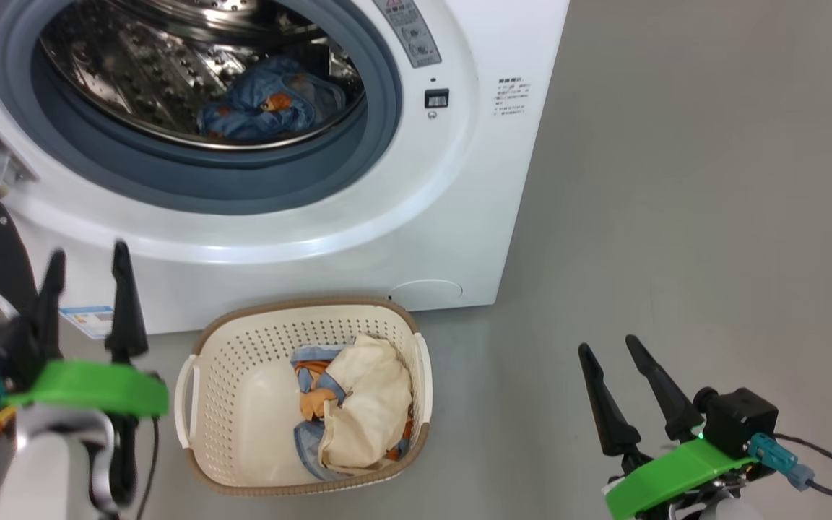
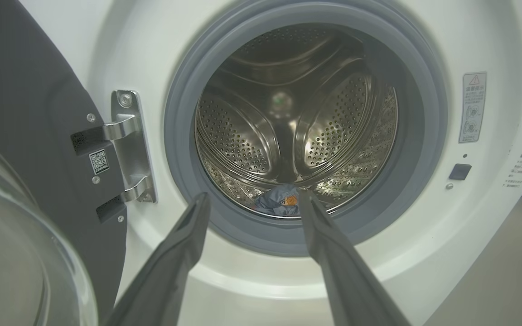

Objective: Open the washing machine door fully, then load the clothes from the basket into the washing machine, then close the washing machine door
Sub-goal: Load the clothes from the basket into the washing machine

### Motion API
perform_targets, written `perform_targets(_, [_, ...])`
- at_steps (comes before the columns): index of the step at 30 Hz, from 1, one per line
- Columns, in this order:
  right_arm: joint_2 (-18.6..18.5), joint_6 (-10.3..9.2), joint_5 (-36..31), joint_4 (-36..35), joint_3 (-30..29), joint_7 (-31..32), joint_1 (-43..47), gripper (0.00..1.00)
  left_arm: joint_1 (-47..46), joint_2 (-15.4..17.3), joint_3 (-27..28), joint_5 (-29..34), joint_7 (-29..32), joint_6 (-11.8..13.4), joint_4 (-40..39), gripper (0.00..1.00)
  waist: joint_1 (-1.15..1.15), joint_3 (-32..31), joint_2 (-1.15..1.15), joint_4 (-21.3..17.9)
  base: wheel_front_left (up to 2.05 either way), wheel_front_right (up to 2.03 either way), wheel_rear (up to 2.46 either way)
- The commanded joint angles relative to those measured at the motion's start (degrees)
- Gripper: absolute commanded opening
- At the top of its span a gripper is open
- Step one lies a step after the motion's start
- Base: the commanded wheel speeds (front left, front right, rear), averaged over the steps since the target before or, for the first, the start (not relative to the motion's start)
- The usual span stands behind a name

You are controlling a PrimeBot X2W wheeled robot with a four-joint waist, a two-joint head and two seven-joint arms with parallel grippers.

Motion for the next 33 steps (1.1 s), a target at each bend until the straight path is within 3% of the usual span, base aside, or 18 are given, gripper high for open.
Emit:
perform_targets(1, [0.2, 0.10, -0.2, -1.5, 1.3, -0.3, 0.7, 1.00, 0.8, 1.4, 1.8, 0.4, -0.3, 0.4, -1.9, 1.00, 0.00, -0.8, 0.00, 0.1, 0.00, 0.00, 0.00])
perform_targets(22, [0.2, 0.10, -2.4, -5.1, 0.0, -0.3, 5.3, 1.00, 24.2, -1.8, 5.3, 1.1, -0.3, 4.4, -14.1, 1.00, 0.00, -6.6, 0.00, -0.2, 0.00, 0.00, 0.00])
perform_targets(33, [0.2, 0.10, -3.6, -6.9, -1.3, -0.3, 7.6, 1.00, 29.5, -2.6, 5.1, 1.4, -0.3, 4.4, -16.3, 1.00, 0.00, -8.8, 0.00, -0.8, 0.00, 0.00, 0.00])
